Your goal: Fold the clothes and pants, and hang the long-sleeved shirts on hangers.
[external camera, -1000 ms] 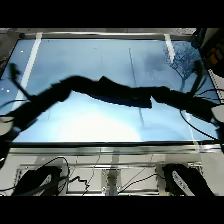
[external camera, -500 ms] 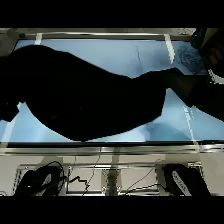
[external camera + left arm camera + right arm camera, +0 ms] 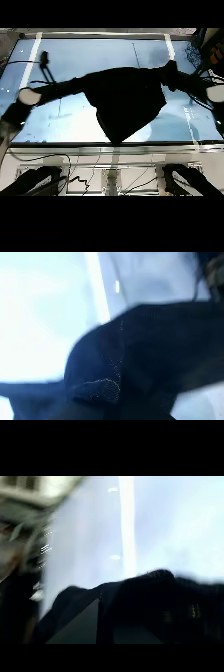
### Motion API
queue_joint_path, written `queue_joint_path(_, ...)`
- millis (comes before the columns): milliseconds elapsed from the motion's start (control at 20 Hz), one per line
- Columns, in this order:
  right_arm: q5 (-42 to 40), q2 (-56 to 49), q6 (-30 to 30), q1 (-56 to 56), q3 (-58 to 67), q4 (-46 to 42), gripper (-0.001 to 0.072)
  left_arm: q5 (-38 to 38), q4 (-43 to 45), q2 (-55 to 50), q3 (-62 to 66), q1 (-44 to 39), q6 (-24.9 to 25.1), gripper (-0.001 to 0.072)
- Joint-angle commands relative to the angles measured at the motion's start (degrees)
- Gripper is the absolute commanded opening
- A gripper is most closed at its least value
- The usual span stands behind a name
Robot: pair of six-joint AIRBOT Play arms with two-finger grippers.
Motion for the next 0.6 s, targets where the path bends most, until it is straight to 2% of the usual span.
queue_joint_path(0, -7.02, -12.74, 0.81, -0.28, -0.44, -2.23, 0.0040, 3.32, -7.23, -12.94, 1.68, -5.51, 4.94, 0.0019)
queue_joint_path(100, -7.04, -15.02, -1.92, -1.42, -0.42, -2.75, 0.0040, 3.15, -7.50, -13.07, 2.08, -6.88, 5.86, 0.0019)
queue_joint_path(200, -4.22, -15.02, -7.13, -3.87, -0.13, -6.08, 0.0039, -2.08, -7.76, -12.22, 2.05, -6.88, 5.77, 0.0019)
queue_joint_path(400, 13.53, -15.04, -8.15, -10.80, 2.60, -19.91, 0.0039, -19.43, -7.76, -12.09, 1.77, -10.08, 1.33, 0.0020)
queue_joint_path(550, 19.41, -15.04, -8.17, -14.16, 2.84, -29.18, 0.0040, -20.00, -7.82, -12.28, 1.03, -18.58, -0.04, 0.0020)
